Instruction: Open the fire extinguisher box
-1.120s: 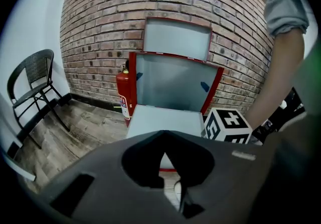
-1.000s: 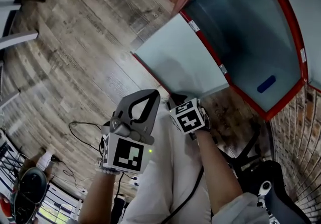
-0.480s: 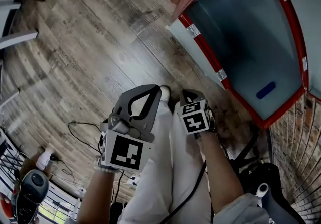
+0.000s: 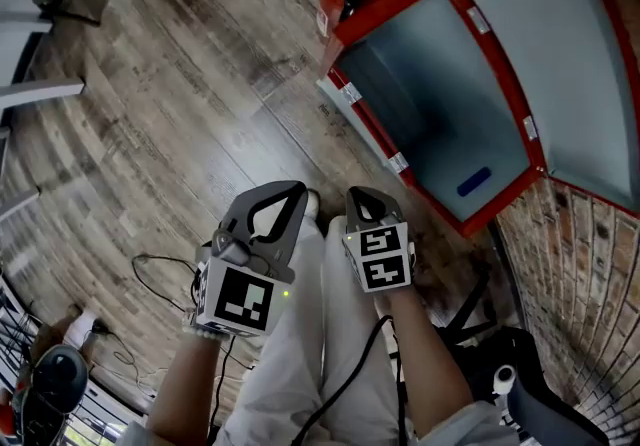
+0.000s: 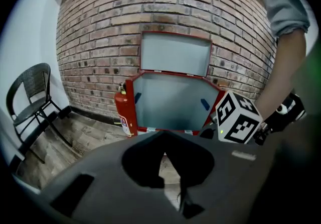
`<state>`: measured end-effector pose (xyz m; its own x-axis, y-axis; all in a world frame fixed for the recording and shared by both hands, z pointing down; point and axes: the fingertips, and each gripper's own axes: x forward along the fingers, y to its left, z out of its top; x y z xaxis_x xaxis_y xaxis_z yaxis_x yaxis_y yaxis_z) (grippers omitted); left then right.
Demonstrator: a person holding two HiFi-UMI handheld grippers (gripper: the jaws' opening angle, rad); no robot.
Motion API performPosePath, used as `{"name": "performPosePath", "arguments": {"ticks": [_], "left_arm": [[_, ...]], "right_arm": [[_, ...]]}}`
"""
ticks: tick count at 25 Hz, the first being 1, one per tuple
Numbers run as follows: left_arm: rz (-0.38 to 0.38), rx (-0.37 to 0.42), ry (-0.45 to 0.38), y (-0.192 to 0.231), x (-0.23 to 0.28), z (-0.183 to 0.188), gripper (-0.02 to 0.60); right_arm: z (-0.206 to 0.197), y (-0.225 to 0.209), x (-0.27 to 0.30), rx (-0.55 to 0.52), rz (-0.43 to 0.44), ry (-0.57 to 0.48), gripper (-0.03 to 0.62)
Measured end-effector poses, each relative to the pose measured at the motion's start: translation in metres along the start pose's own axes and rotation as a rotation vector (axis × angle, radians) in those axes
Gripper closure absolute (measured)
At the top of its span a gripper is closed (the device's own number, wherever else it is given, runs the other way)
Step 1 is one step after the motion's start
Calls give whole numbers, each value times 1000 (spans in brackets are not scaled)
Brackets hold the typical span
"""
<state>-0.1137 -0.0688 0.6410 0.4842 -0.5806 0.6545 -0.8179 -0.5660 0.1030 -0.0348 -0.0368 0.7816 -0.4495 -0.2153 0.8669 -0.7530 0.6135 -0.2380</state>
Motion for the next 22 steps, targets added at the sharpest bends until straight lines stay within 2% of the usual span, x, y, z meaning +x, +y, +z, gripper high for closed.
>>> {"name": "performPosePath", "arguments": {"ticks": [10,14,22], "left_arm": [[-11,69,-53,-28,-63,92,584],[-3,91,-82,-39,-97,128,584],[5,150,-133,-57,-152,192,584]], "right_arm": [[74,-5,-132,9,-65,-192,588],[87,-9,-189,49,-107,-251,588],[127,1,-293,-19,-146,-364,588]]}}
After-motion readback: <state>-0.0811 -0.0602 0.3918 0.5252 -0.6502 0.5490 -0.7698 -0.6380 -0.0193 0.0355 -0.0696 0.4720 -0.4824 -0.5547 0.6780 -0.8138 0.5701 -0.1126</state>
